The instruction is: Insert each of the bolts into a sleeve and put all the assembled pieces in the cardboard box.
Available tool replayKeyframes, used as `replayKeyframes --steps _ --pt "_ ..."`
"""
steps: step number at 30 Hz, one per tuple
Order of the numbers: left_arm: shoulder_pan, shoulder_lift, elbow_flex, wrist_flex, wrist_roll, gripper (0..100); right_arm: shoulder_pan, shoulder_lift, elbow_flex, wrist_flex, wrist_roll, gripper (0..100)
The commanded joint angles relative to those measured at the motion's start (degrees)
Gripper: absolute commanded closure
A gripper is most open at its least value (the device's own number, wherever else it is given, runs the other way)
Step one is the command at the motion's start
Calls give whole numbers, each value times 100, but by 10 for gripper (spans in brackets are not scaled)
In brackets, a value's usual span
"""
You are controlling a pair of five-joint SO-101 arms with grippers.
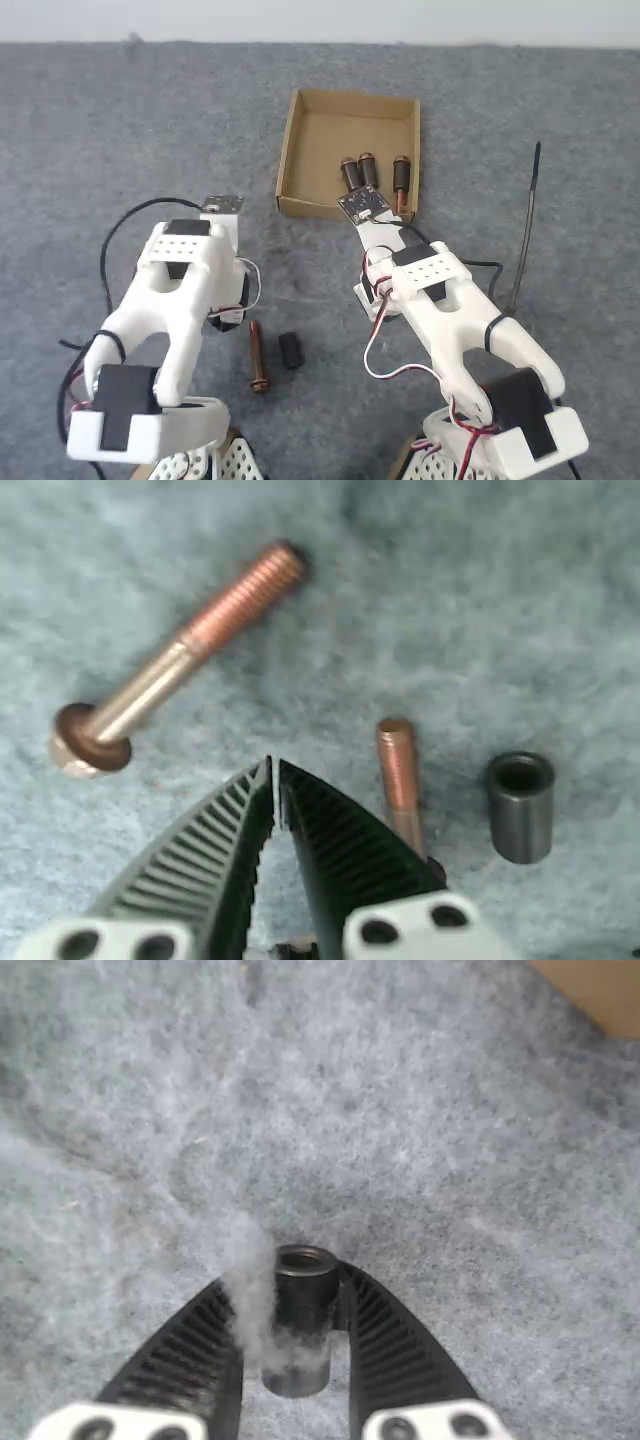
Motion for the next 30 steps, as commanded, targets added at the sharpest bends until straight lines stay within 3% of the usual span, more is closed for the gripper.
replayKeyframes --steps 1,23,30 --pt "62 -360 -4 -79 -44 989 92 13 -308 -101 123 992" --pt "26 -237 330 -598 185 988 101 224 -431 -110 105 992" --pt "-387 1011 -418 -774 246 988 101 215 -431 -48 114 992"
